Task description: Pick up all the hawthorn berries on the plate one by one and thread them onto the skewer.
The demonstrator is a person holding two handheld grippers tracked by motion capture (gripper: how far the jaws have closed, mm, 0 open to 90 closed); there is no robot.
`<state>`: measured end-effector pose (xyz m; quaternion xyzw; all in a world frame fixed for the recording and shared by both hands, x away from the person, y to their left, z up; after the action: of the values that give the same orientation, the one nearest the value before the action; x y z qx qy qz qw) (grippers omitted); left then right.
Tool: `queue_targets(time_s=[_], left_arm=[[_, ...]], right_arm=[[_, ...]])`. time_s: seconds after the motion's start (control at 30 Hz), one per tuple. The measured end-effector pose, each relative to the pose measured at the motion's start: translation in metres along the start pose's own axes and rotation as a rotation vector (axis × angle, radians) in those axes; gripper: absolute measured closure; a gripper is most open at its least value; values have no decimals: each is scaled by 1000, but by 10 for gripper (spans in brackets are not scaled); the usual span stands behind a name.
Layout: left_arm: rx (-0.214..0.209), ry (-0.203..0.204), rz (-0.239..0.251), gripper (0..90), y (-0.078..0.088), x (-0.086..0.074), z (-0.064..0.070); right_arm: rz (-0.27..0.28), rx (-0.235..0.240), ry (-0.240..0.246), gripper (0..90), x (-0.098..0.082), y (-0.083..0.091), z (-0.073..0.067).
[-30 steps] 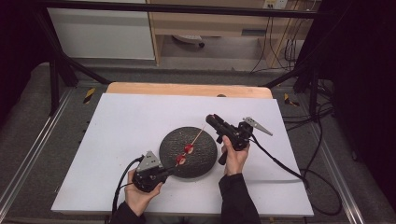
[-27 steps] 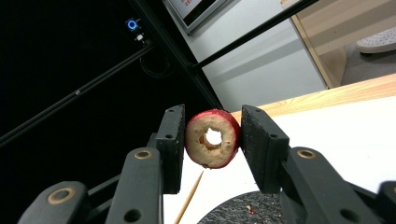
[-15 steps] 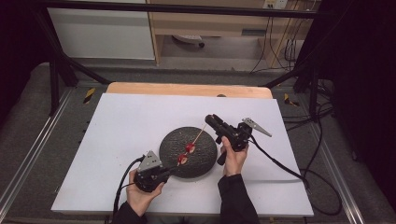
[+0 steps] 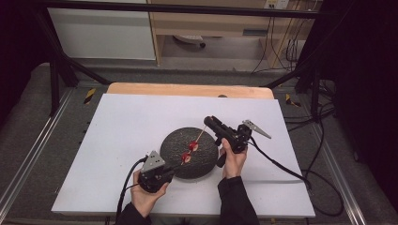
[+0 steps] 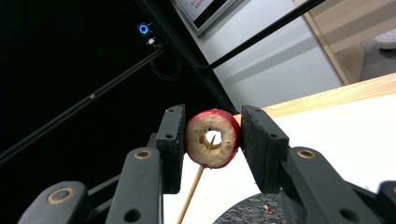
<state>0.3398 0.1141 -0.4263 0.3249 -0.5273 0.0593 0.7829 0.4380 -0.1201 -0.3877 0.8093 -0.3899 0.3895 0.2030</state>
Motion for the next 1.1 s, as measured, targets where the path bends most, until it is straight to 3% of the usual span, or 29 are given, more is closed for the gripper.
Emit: queue_targets(time_s=[0.37,0.5,0.8,1.1], left_arm=[[19,2,22,885,-4,0,5],[27,13,29,885,-5,-1,5],[36,28,30,885,-8,2,4],[37,43,31,885,-14,8,1]], right_arm=[[5,6,-17,620,1,1,-1],[30,-5,-21,621,3,2,-2],[-27,2,-27,621,-7,-3,0],[-47,2,-7,621,-16,-3,0]])
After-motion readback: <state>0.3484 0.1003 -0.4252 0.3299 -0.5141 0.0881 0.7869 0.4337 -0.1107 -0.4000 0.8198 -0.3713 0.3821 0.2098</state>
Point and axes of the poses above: each handheld gripper's, and its own axes: y roughly backward along the jaws, x roughly out of its top, z roughly to its right, the point moved 3 cm from there along -y, roughly forward along the jaws, and after that the axes turned 8 degrees about -x, right-handed, at the moved point
